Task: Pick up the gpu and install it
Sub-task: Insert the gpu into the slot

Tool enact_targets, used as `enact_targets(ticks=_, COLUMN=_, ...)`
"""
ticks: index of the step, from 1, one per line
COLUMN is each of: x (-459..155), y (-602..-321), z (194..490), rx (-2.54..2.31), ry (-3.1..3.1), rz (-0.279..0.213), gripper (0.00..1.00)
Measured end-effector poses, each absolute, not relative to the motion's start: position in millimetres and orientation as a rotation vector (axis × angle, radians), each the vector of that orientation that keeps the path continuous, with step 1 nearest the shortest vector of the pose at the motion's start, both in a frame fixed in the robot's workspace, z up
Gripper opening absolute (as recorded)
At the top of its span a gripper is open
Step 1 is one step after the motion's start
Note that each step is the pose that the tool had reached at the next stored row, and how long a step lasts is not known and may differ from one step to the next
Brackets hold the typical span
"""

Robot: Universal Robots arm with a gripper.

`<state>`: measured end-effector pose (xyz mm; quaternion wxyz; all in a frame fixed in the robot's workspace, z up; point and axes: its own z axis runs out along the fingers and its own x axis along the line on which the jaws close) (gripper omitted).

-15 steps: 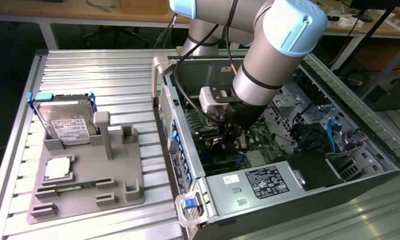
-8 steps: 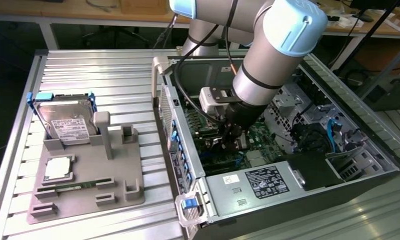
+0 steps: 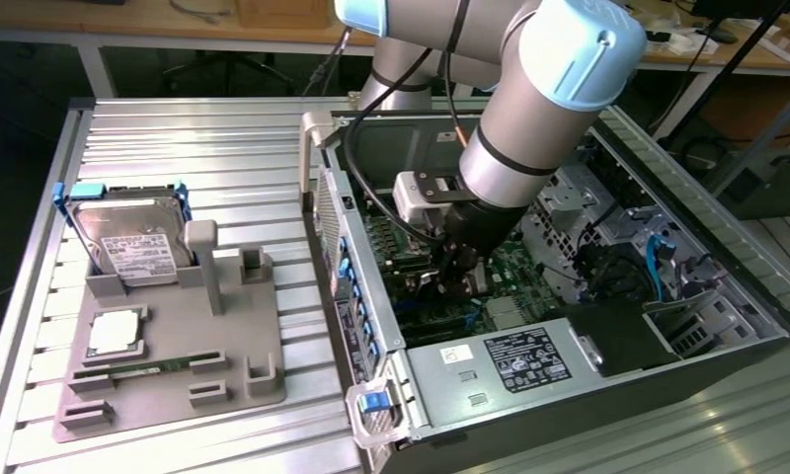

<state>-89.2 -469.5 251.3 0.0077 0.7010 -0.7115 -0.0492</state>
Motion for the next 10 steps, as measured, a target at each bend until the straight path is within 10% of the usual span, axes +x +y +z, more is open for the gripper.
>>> enact_targets(ticks=10, x=-89.2, y=-469.4, z=243.0, rx=2.191, ry=-2.224, rz=-0.154, gripper=0.27)
